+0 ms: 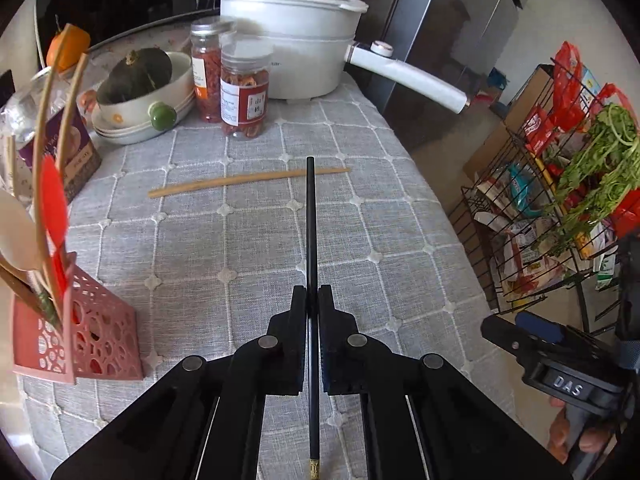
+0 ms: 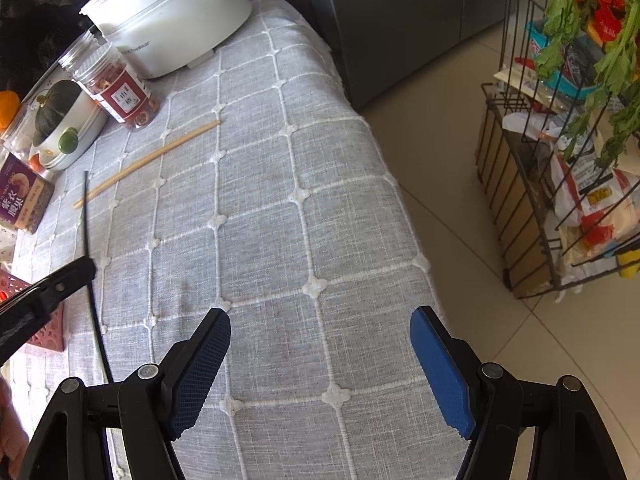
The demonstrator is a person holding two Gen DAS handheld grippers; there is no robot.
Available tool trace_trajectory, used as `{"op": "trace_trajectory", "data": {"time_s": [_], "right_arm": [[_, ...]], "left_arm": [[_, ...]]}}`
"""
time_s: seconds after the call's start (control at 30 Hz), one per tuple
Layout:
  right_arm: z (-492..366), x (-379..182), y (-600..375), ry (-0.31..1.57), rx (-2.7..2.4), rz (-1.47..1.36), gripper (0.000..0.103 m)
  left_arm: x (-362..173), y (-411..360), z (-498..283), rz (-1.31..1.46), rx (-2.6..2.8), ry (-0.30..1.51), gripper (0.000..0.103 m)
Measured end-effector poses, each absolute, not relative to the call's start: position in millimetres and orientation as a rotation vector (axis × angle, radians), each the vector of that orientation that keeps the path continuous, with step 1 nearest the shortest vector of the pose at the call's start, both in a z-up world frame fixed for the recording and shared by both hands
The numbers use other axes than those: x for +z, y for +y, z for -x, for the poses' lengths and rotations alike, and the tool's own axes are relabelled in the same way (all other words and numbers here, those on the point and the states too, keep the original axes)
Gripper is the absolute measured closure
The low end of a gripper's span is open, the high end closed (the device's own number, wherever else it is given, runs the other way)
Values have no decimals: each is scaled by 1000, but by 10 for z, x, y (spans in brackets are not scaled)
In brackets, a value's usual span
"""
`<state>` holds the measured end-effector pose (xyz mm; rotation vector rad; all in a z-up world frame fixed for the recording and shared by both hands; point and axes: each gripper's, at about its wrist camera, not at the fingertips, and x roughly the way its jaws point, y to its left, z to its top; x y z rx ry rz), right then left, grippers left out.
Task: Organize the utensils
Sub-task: 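Grasp the last black chopstick with the left tool and lift it, then grasp the long thin wooden stick with the right tool while the left tool carries the black chopstick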
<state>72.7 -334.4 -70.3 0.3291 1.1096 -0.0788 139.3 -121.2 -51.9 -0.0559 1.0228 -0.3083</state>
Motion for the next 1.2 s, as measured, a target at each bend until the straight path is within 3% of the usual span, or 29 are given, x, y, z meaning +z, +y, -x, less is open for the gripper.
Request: {"op": "trace_trajectory", "data": {"time_s": [0.3,0.73,1.2], "right_arm": [[-841,-734,-3051,1121,-59,-310,24],[-1520,-825,-2669,1144,-50,-425,25],[-2871,-1244,-2385,1149,-194,-518,46]], "left_arm": [[162,-617,-653,46,-356,771,98],[895,425,-155,239,-407,562,98],[1041,1074,-126,314,-369,510,98]]}}
